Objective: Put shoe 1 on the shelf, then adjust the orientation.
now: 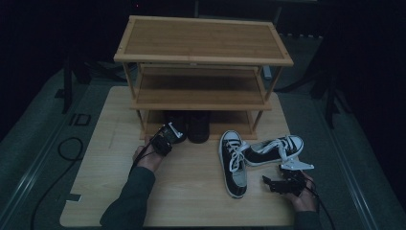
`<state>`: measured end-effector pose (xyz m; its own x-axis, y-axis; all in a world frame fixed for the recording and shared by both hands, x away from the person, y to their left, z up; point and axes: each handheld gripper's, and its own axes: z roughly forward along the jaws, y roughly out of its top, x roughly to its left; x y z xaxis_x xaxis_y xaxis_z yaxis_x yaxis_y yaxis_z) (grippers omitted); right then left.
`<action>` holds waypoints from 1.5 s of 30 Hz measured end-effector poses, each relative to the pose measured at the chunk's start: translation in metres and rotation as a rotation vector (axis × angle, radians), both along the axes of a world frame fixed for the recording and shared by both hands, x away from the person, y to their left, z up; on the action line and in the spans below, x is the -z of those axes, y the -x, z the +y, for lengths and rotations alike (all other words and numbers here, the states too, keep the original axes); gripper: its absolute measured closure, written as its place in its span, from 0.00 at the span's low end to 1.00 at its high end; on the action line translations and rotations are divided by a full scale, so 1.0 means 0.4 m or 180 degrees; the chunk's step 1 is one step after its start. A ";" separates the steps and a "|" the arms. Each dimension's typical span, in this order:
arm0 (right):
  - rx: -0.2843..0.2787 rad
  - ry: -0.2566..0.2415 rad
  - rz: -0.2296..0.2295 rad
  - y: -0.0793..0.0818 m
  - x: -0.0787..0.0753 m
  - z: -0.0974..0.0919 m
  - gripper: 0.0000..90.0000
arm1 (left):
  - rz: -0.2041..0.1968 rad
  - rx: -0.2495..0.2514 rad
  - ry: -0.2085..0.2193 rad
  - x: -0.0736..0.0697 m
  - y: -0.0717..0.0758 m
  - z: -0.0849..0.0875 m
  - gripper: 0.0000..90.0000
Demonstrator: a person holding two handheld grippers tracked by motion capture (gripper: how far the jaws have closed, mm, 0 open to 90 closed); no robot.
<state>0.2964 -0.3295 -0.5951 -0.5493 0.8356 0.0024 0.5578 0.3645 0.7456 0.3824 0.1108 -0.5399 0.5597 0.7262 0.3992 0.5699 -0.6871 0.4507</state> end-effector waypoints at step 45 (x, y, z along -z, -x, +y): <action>0.0059 -0.0004 -0.0002 0.001 0.000 0.002 0.15 | 0.0205 -0.0236 0.0653 0.037 0.058 0.124 0.64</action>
